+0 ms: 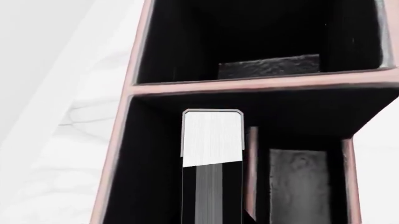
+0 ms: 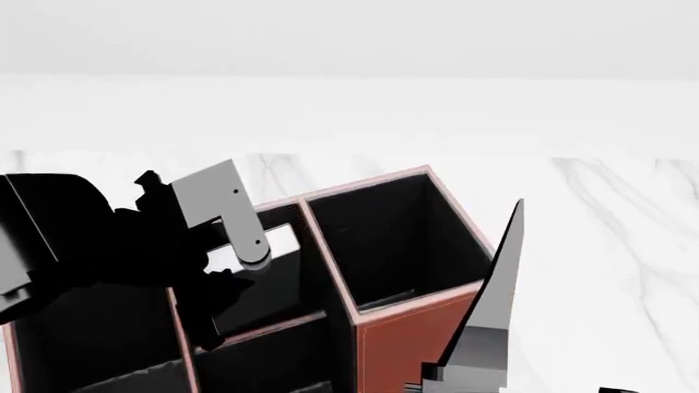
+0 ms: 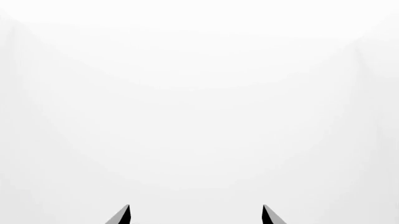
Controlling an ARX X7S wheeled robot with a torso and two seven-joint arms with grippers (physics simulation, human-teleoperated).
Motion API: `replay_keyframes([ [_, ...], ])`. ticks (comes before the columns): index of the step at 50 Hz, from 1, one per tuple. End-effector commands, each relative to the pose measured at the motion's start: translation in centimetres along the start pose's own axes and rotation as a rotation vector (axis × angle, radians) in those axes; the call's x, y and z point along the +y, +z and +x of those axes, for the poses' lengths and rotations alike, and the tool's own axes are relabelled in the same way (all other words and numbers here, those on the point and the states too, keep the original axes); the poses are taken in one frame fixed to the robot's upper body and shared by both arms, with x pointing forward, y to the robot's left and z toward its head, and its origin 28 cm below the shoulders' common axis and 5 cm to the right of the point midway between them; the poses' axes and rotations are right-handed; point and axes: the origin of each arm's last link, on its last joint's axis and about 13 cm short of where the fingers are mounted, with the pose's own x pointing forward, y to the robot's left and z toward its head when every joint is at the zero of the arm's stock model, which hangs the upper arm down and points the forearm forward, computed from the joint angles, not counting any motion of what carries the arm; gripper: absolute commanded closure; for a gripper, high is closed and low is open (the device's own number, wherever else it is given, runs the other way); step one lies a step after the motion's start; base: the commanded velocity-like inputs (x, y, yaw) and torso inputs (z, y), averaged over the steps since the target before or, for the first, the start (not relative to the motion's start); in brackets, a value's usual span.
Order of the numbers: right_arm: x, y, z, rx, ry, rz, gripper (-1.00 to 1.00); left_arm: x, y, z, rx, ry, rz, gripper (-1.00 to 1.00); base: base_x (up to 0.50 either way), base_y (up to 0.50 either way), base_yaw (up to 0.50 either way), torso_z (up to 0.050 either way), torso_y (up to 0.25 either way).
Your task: Pick up the book and place it in the front compartment of the caddy.
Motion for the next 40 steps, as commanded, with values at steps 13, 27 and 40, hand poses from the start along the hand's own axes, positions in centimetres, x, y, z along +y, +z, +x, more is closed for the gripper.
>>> replay_keyframes([
  [13,0.3,0.0,0.0,-0.025,0.023,0.015,-1.00,0.2,0.3,1.6,-0.066,0.011,0.032,1.00,0.00,0.00,0.00,0.000,0.002],
  [27,0.5,-0.4,0.0,-0.015,0.028,0.012,-1.00,0.1,-0.9,3.0,-0.048,0.005,0.018,1.00,0.00,0.00,0.00,0.000,0.001],
  [40,0.4,-0.5,0.0,-0.010,0.028,0.008,-1.00,0.0,-1.7,4.3,-0.056,0.004,0.023,1.00,0.00,0.00,0.00,0.001,0.002],
])
